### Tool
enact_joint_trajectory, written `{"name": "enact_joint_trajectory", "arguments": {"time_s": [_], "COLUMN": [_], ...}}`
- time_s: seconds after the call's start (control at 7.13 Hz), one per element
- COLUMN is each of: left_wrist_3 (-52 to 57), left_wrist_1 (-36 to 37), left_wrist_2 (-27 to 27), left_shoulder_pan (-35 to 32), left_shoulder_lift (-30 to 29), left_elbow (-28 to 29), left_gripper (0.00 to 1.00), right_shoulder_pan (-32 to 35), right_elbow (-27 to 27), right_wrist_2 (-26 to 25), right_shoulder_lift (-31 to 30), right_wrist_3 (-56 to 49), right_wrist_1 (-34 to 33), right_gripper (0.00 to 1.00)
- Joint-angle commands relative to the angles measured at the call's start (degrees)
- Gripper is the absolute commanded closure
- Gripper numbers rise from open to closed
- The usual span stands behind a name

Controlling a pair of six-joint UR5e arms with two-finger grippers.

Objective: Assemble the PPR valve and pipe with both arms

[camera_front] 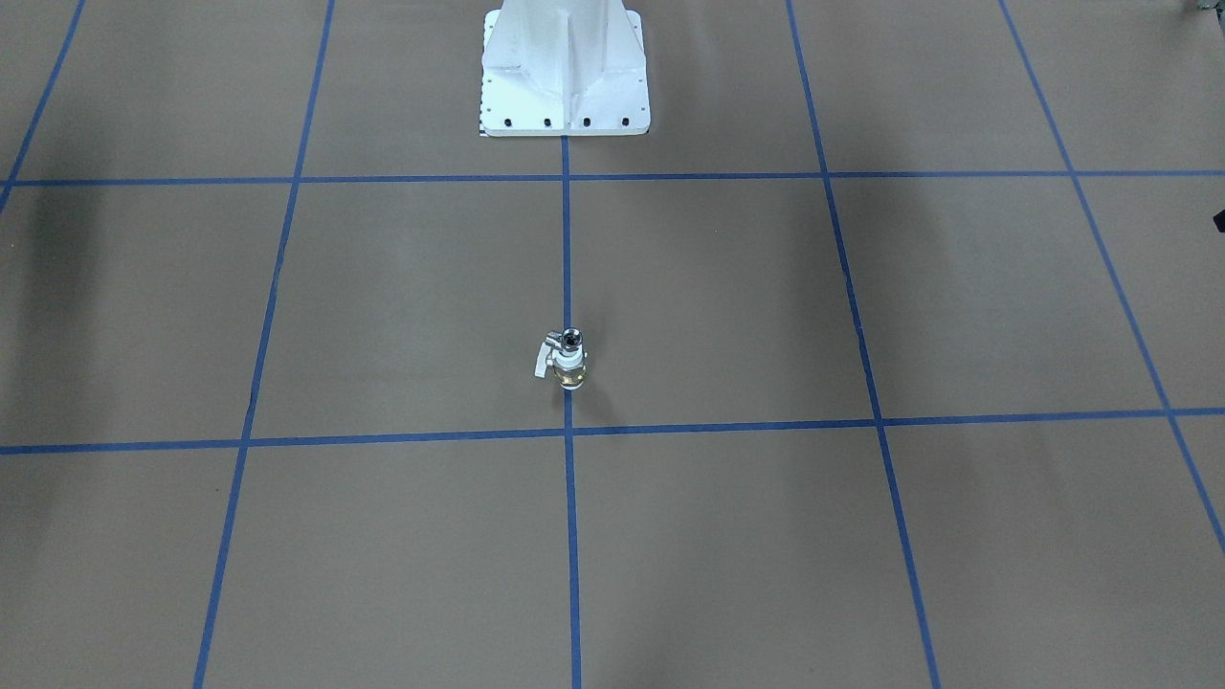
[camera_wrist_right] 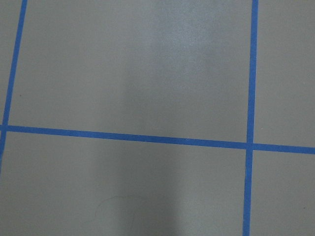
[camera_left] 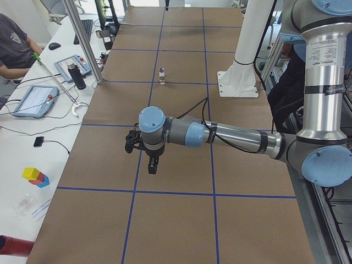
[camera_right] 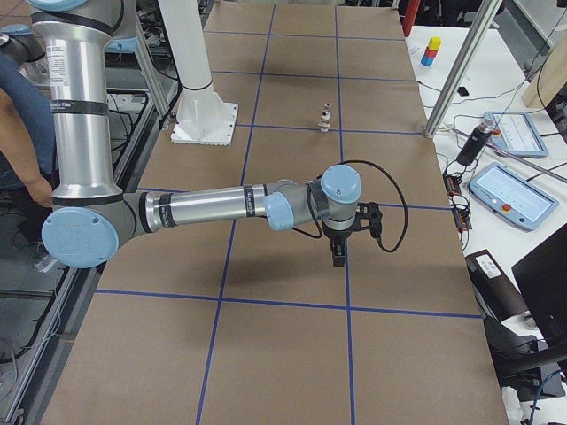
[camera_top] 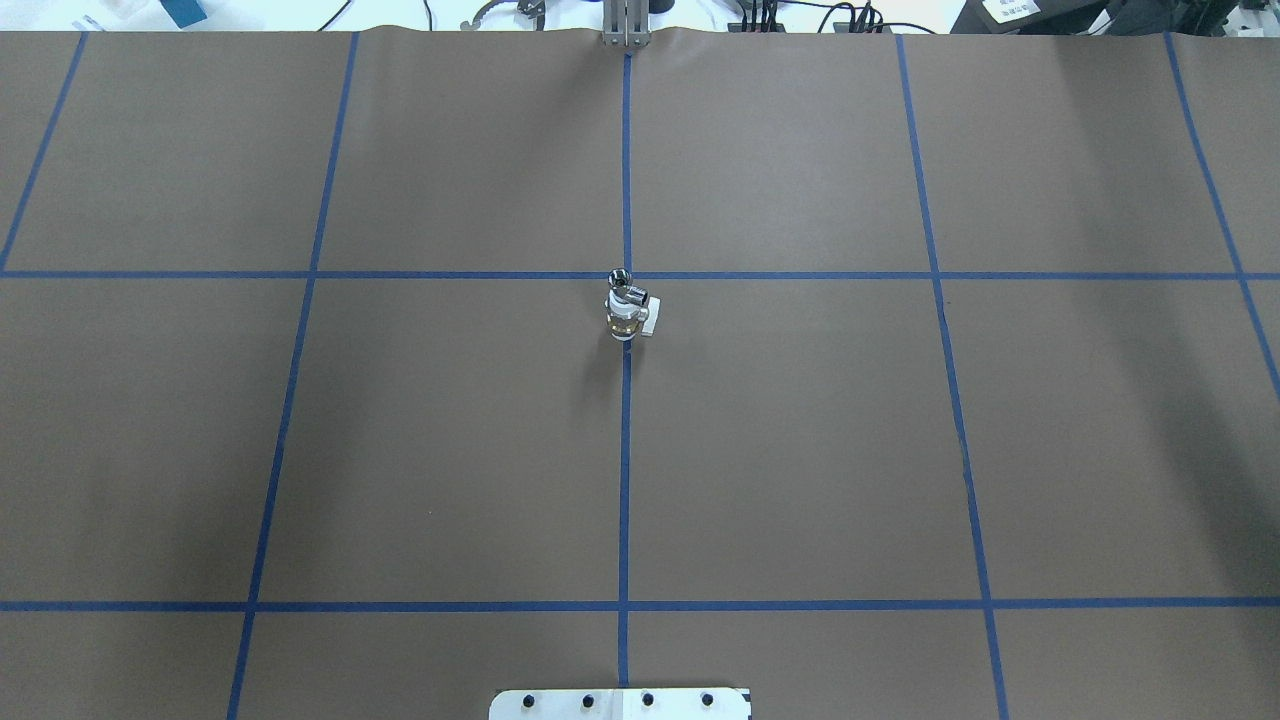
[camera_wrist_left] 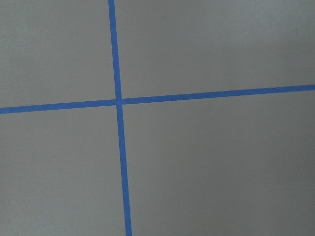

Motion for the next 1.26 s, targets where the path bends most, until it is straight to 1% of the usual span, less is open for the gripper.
{"name": "enact_joint_trajectory", "arguments": {"time_s": [0.0, 0.28, 0.56, 0.84, 1.12], "left_wrist_3": [-0.06, 0.03, 0.03, -0.06, -0.06], "left_wrist_1": [-0.1, -0.19, -0.45, -0.54, -0.62], "left_wrist_2": [-0.04, 0.05, -0.04, -0.04, -0.04], "left_shoulder_pan": [-0.07, -0.16, -0.16, -0.07, -0.07], "left_shoulder_lift": [0.08, 0.08, -0.09, -0.09, -0.44], "left_elbow": [0.05, 0.05, -0.04, -0.74, -0.66], "left_gripper": [0.0, 0.0, 0.0, 0.0, 0.0], "right_shoulder_pan": [0.05, 0.05, 0.14, -0.04, -0.13], "right_elbow": [-0.17, 0.36, 0.53, 0.53, 0.45], "right_wrist_2": [-1.91, -2.98, -3.07, -3.07, -3.07], "right_shoulder_lift": [0.3, 0.22, -0.75, -0.22, 0.04], "right_wrist_3": [0.27, 0.45, 0.45, 2.63, 2.65], "right_wrist_1": [0.09, 0.26, 0.44, 0.61, 0.79], "right_gripper": [0.0, 0.0, 0.0, 0.0, 0.0]}}
